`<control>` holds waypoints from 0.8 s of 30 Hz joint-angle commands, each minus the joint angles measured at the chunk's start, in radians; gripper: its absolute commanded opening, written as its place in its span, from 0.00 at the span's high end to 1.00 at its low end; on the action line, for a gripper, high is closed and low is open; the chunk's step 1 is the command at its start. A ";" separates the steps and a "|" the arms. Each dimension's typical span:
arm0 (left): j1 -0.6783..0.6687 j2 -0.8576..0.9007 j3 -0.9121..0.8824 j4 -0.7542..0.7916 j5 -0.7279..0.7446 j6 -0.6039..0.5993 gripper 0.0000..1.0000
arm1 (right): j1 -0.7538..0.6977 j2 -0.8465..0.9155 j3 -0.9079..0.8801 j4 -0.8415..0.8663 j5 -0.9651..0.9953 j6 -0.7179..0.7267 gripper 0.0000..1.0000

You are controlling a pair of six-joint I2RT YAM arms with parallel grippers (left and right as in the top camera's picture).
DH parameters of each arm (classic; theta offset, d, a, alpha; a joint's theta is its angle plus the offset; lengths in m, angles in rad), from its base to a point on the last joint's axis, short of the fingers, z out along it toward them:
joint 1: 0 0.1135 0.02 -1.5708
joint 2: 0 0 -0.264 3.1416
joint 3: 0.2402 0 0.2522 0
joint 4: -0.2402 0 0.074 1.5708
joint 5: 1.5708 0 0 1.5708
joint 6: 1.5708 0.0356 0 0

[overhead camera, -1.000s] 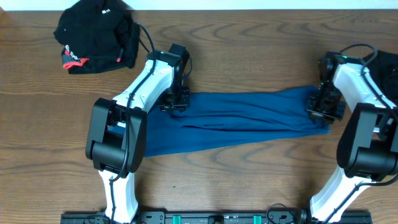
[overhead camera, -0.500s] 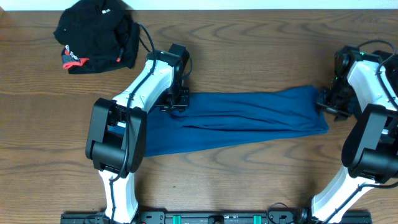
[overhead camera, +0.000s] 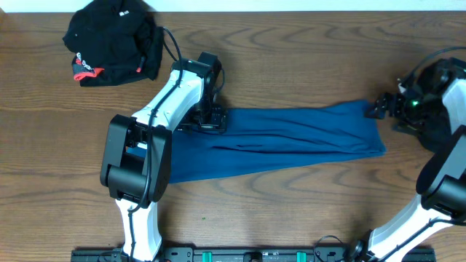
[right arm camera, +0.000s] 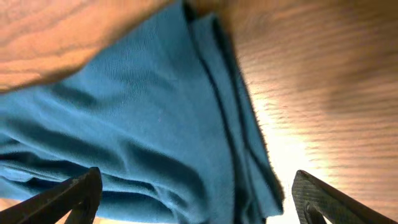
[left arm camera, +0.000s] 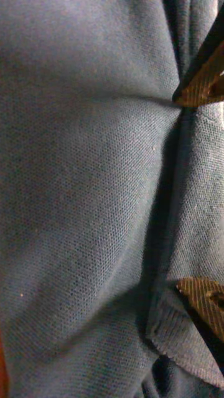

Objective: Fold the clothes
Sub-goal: 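Move the right gripper rightward to the strip's right end and grasp it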

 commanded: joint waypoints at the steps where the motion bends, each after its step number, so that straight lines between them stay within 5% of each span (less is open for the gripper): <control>1: 0.005 -0.016 -0.006 -0.004 -0.016 0.011 0.03 | -0.039 -0.004 -0.008 0.014 -0.051 -0.048 0.02; 24: 0.005 -0.016 -0.006 0.010 -0.016 0.011 0.02 | -0.060 0.179 -0.015 0.029 -0.055 -0.082 0.02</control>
